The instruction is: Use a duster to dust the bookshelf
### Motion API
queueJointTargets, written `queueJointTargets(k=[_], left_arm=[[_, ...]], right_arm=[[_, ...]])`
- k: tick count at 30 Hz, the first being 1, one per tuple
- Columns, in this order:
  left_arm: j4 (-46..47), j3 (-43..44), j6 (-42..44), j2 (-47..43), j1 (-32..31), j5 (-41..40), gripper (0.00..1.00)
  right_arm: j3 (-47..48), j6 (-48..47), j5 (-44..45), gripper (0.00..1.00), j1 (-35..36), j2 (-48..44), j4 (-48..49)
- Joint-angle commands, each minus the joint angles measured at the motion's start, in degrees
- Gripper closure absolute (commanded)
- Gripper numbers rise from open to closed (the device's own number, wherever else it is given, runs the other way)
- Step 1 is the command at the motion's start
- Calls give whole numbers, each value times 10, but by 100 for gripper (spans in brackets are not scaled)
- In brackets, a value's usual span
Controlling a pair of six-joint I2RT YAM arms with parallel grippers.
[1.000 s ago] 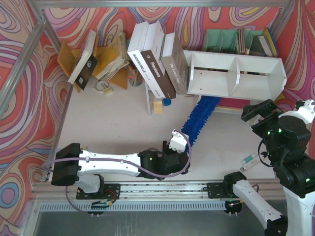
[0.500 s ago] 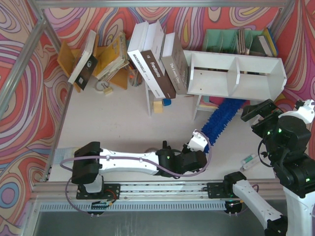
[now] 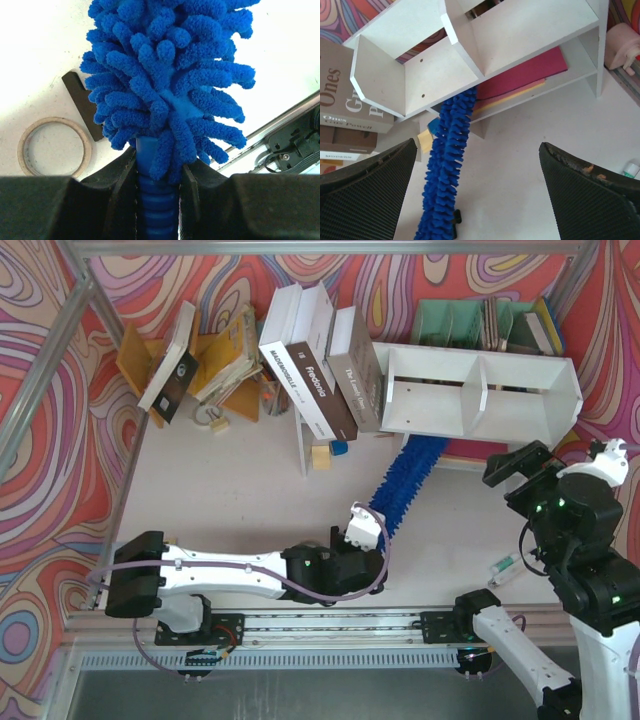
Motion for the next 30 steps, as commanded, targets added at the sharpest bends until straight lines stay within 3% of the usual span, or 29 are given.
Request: queueJointTargets(k=[1, 13, 17, 24, 30], left_arm=[[15, -5, -30, -16, -1, -53, 100], [30, 106, 11, 73, 15, -7, 100], [28, 84, 2, 56, 14, -14, 100], [28, 24, -35, 15, 16, -26, 100], [5, 69, -24, 46, 16, -18, 100]], right_arm=[[-27, -81, -54, 1, 3, -15, 85], [-119, -253, -180, 1, 3, -38, 178], [-152, -312, -187, 1, 4, -65, 198], [-232, -306, -216, 1, 8, -131, 233], [-297, -288, -236, 1, 8, -168, 272]])
